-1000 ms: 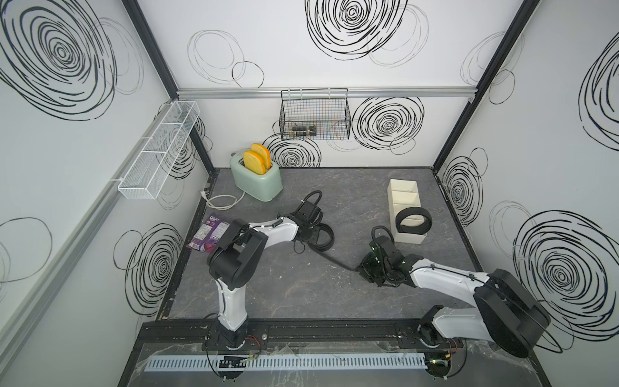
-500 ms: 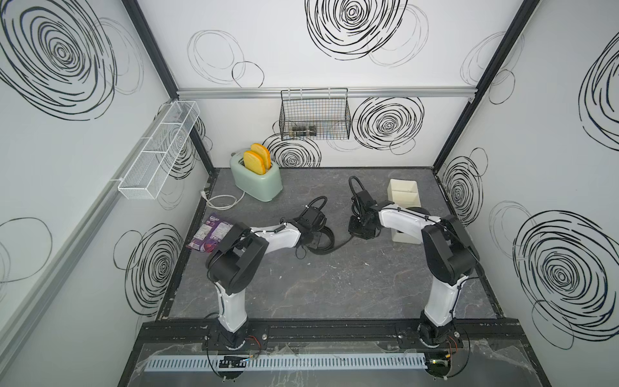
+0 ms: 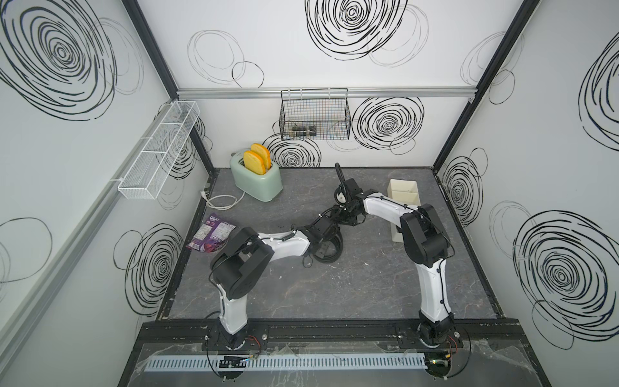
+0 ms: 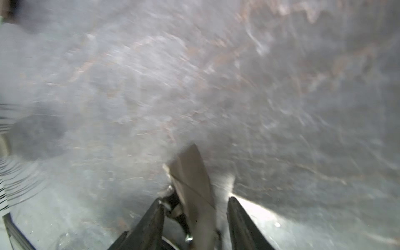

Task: Place the belts into the storage roll
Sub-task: Roll the belt at the center of the board.

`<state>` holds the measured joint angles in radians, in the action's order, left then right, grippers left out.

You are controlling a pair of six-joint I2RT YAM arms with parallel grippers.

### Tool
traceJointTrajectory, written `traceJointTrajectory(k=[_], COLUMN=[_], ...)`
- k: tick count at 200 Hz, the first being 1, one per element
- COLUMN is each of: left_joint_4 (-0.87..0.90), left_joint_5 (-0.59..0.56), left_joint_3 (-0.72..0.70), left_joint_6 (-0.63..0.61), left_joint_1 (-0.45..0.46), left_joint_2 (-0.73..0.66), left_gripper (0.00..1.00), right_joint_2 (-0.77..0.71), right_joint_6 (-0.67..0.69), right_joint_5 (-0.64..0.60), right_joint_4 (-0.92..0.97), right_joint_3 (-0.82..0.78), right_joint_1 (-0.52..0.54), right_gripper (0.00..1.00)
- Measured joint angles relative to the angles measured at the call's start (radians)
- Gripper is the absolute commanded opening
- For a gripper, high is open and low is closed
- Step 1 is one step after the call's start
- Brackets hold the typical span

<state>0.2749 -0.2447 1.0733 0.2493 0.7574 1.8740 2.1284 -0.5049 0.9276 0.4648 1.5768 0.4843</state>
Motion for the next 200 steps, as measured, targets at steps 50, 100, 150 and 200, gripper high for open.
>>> traceJointTrajectory(k=[50,100,150,200], left_joint_4=[0.008,0.031,0.040,0.040], left_joint_5=[0.000,0.003,0.023,0.016], left_joint_3=[0.006,0.005,-0.024,-0.029], left_joint_6=[-0.003,-0.002,0.004,0.007], left_joint_1=[0.002,0.063,0.129,0.144], left_joint_2=[0.002,-0.003,-0.031,-0.034], left_gripper=[0.00,0.00,0.00,0.00], right_joint_2=[-0.291,-0.621,-0.641,-0.626], right_joint_6=[-0.054,-0.127,-0.224,-0.236], right_joint_5=[-0.002,0.002,0.082,0.092], right_joint_4=[-0.039,-0.018,-0.090,-0.176], right_joint_3=[-0.182,-0.599,-0.779,-0.802], right_joint_1=[-0.102,-0.166,-0.008,0.006], right_gripper=[0.62,0.62,0.65,0.65])
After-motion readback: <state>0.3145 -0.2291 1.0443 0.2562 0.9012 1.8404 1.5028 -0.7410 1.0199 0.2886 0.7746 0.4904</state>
